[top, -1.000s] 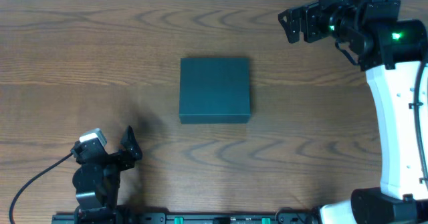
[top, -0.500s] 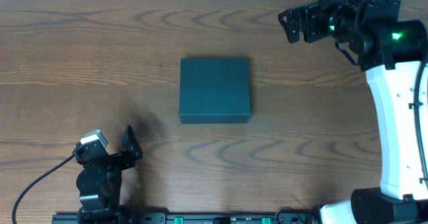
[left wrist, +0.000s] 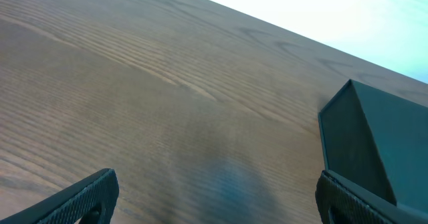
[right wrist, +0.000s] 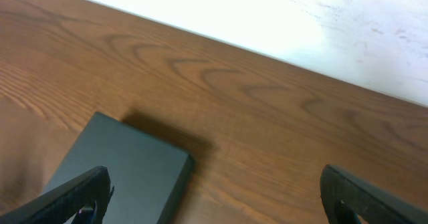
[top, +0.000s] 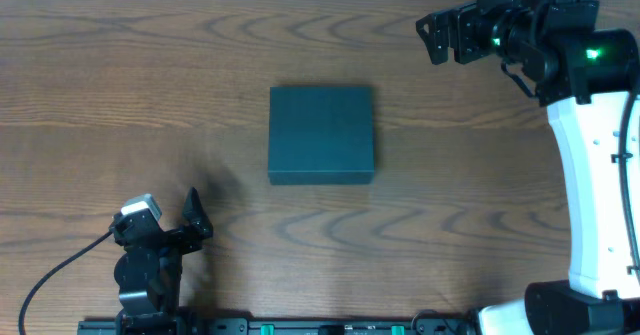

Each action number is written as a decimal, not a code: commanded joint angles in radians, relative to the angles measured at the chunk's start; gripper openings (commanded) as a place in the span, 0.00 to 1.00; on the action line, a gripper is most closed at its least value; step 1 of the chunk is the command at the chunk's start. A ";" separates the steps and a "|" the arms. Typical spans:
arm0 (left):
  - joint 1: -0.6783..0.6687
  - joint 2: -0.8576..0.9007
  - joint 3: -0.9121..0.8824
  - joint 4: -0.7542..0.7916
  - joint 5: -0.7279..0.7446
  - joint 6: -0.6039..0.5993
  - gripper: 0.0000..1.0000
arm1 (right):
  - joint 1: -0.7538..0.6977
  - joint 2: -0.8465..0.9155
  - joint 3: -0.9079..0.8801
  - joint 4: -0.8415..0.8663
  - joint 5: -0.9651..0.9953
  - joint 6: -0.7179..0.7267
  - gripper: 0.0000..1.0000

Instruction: Pack container

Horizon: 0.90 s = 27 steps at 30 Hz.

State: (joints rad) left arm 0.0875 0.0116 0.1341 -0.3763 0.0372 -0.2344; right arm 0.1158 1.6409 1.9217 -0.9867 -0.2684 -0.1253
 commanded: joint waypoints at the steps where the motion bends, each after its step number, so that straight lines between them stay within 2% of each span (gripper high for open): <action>1: -0.004 -0.007 -0.023 0.003 -0.019 0.018 0.95 | -0.004 0.000 0.002 -0.001 0.003 -0.014 0.99; 7: -0.004 -0.007 -0.023 0.003 -0.019 0.018 0.95 | -0.005 -0.001 0.002 -0.003 0.007 -0.014 0.99; 12: -0.004 -0.007 -0.023 0.003 -0.019 0.018 0.95 | 0.014 -0.108 0.002 -0.047 0.007 -0.014 0.99; 21: -0.004 -0.007 -0.023 0.003 -0.019 0.018 0.95 | 0.016 -0.471 -0.002 -0.064 0.009 -0.016 0.99; 23: -0.004 -0.007 -0.023 0.003 -0.019 0.018 0.95 | 0.016 -0.556 -0.016 -0.074 0.066 -0.040 0.99; 27: -0.004 -0.007 -0.023 0.003 -0.019 0.018 0.95 | 0.016 -0.738 -0.163 -0.054 0.126 -0.099 0.99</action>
State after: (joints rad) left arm 0.0879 0.0113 0.1341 -0.3744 0.0368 -0.2317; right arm 0.1276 0.9562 1.8618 -1.0393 -0.2066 -0.1673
